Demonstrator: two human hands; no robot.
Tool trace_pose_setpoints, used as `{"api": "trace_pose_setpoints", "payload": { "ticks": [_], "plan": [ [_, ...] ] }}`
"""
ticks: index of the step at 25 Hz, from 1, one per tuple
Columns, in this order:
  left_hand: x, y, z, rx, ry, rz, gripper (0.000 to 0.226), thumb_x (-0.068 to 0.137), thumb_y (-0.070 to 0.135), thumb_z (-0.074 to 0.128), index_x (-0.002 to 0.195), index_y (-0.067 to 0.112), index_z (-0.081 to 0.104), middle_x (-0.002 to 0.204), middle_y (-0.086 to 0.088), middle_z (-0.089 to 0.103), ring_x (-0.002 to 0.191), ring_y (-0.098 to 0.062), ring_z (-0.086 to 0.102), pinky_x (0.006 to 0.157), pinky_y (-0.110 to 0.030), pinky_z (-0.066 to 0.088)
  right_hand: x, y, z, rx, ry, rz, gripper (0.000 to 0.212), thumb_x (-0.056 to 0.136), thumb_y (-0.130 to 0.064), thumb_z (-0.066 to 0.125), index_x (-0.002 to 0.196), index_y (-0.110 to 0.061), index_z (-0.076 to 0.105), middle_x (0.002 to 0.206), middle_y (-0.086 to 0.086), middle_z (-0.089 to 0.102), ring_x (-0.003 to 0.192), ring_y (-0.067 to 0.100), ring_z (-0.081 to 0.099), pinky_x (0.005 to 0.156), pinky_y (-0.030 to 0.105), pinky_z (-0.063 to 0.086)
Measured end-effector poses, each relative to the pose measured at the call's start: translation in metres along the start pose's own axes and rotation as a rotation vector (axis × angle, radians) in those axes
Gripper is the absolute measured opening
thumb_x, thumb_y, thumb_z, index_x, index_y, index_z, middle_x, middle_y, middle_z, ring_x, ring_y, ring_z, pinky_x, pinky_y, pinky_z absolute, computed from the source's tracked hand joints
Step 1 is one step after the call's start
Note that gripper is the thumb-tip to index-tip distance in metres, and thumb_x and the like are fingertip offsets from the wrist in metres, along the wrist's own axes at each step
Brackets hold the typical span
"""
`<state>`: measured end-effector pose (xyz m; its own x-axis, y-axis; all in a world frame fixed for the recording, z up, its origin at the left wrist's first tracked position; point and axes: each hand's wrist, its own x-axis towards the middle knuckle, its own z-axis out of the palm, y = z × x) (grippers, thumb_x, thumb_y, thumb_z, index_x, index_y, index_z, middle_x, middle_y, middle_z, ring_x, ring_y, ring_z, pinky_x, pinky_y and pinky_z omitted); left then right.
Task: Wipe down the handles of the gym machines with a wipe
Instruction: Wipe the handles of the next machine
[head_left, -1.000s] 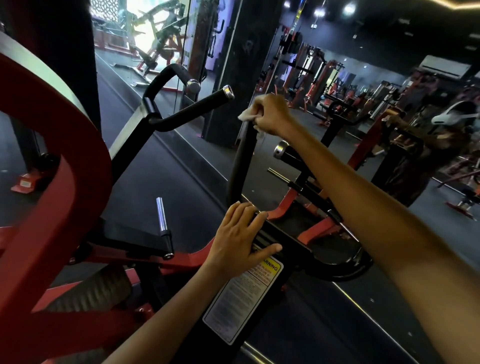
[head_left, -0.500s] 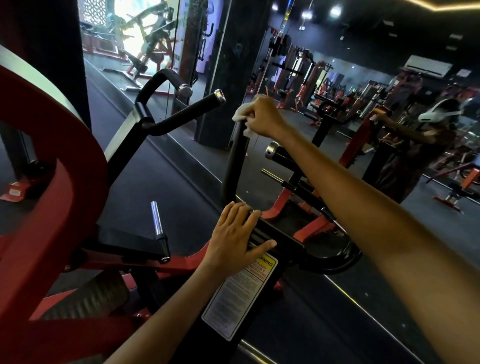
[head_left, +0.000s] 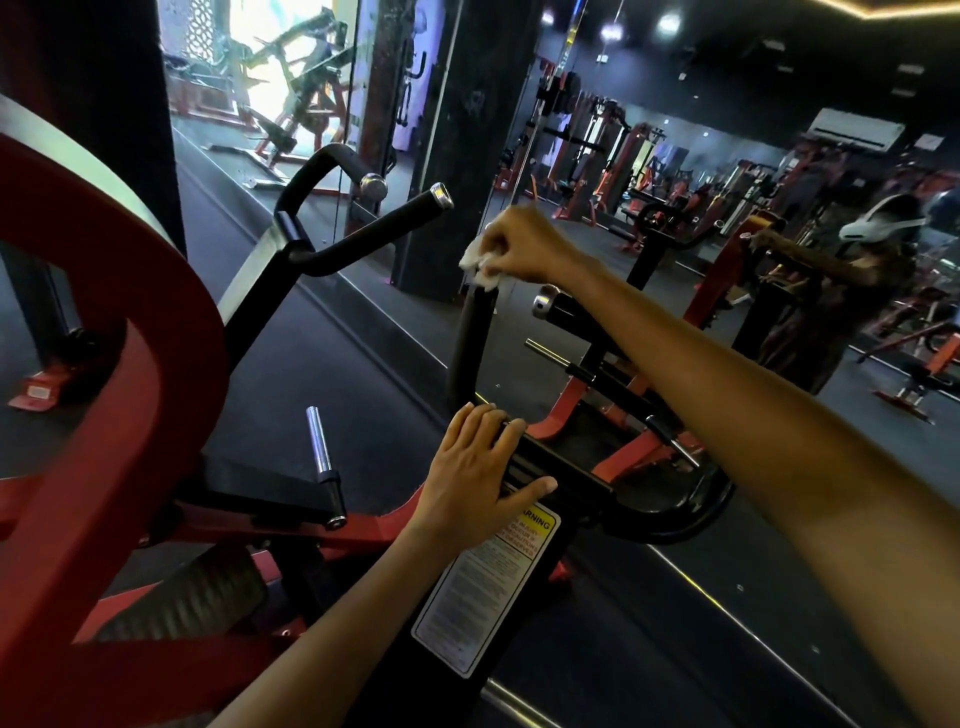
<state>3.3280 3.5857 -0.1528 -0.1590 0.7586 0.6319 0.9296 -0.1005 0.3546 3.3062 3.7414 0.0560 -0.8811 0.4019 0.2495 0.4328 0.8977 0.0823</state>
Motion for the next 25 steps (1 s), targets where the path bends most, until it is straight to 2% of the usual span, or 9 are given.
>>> {"api": "trace_pose_setpoints", "payload": {
  "ticks": [2, 4, 10, 13, 15, 19, 21, 23, 25],
  "plan": [
    [0.0, 0.0, -0.001, -0.002, -0.012, -0.004, 0.077, 0.088, 0.073, 0.019, 0.129, 0.016, 0.051, 0.128, -0.004, 0.052, 0.13, -0.023, 0.039, 0.117, -0.045, 0.018, 0.009, 0.006, -0.002, -0.006, 0.124, 0.061, 0.015, 0.082, -0.013, 0.066, 0.093, -0.003, 0.068, 0.093, 0.004, 0.049, 0.082, 0.011, 0.045, 0.06, 0.013, 0.029],
    [0.0, -0.001, -0.001, 0.0, -0.007, -0.003, 0.076, 0.089, 0.073, 0.02, 0.129, 0.016, 0.051, 0.127, -0.003, 0.053, 0.129, -0.023, 0.04, 0.117, -0.045, 0.019, 0.007, 0.001, 0.005, 0.02, 0.12, 0.069, 0.011, 0.084, -0.01, 0.063, 0.089, -0.001, 0.068, 0.091, 0.004, 0.049, 0.08, 0.01, 0.045, 0.059, 0.012, 0.028],
    [-0.001, -0.003, 0.002, 0.004, 0.023, 0.012, 0.074, 0.089, 0.072, 0.022, 0.127, 0.017, 0.051, 0.126, -0.003, 0.053, 0.128, -0.021, 0.039, 0.117, -0.04, 0.014, -0.018, -0.016, 0.023, 0.008, -0.112, -0.101, 0.013, 0.083, -0.01, 0.065, 0.092, -0.003, 0.07, 0.091, 0.001, 0.054, 0.082, 0.01, 0.052, 0.064, 0.012, 0.033],
    [-0.001, -0.002, 0.002, 0.002, 0.021, 0.01, 0.077, 0.089, 0.074, 0.018, 0.131, 0.017, 0.05, 0.131, -0.004, 0.05, 0.134, -0.022, 0.034, 0.118, -0.039, 0.008, -0.001, -0.002, 0.006, 0.05, 0.114, 0.041, 0.014, 0.085, -0.002, 0.059, 0.094, 0.001, 0.07, 0.092, 0.005, 0.054, 0.079, 0.011, 0.056, 0.06, 0.006, 0.033],
    [-0.002, 0.0, 0.003, -0.021, 0.032, -0.014, 0.08, 0.088, 0.074, 0.016, 0.136, 0.017, 0.046, 0.142, -0.005, 0.043, 0.141, -0.021, 0.023, 0.119, -0.039, 0.003, 0.004, 0.002, 0.002, 0.089, 0.203, 0.13, 0.017, 0.086, -0.001, 0.057, 0.097, 0.002, 0.069, 0.1, 0.009, 0.055, 0.08, 0.012, 0.057, 0.063, 0.012, 0.041],
    [-0.014, 0.013, 0.014, -0.104, 0.087, -0.114, 0.076, 0.089, 0.074, 0.017, 0.147, 0.024, 0.022, 0.158, -0.004, 0.013, 0.147, -0.014, -0.007, 0.119, -0.042, -0.005, -0.021, -0.022, 0.019, 0.089, 0.108, 0.044, 0.013, 0.087, -0.002, 0.057, 0.095, 0.003, 0.066, 0.096, 0.002, 0.046, 0.076, 0.005, 0.05, 0.08, 0.024, 0.049],
    [-0.027, 0.02, 0.023, -0.099, 0.079, -0.148, 0.089, 0.083, 0.08, 0.025, 0.15, 0.023, 0.01, 0.159, -0.004, 0.003, 0.147, -0.018, -0.008, 0.118, -0.05, -0.002, -0.039, -0.028, 0.032, 0.071, 0.046, -0.046, 0.015, 0.087, -0.001, 0.058, 0.098, 0.004, 0.066, 0.096, 0.003, 0.047, 0.083, 0.011, 0.054, 0.083, 0.026, 0.049],
    [-0.041, 0.026, 0.03, -0.039, 0.052, -0.135, 0.115, 0.069, 0.089, 0.037, 0.152, 0.018, 0.001, 0.159, -0.009, -0.004, 0.147, -0.026, -0.007, 0.113, -0.056, 0.0, -0.049, -0.028, 0.034, 0.06, -0.028, -0.11, 0.019, 0.086, -0.002, 0.06, 0.103, 0.002, 0.067, 0.093, 0.001, 0.045, 0.084, 0.014, 0.054, 0.078, 0.025, 0.049],
    [-0.05, 0.029, 0.036, 0.007, 0.052, -0.123, 0.13, 0.06, 0.092, 0.044, 0.152, 0.015, -0.006, 0.159, -0.01, -0.007, 0.147, -0.029, -0.004, 0.11, -0.06, 0.004, -0.047, -0.023, 0.028, 0.088, -0.002, -0.101, 0.02, 0.087, -0.004, 0.06, 0.105, -0.001, 0.068, 0.093, 0.0, 0.046, 0.084, 0.011, 0.051, 0.077, 0.023, 0.048]
  ]
}}
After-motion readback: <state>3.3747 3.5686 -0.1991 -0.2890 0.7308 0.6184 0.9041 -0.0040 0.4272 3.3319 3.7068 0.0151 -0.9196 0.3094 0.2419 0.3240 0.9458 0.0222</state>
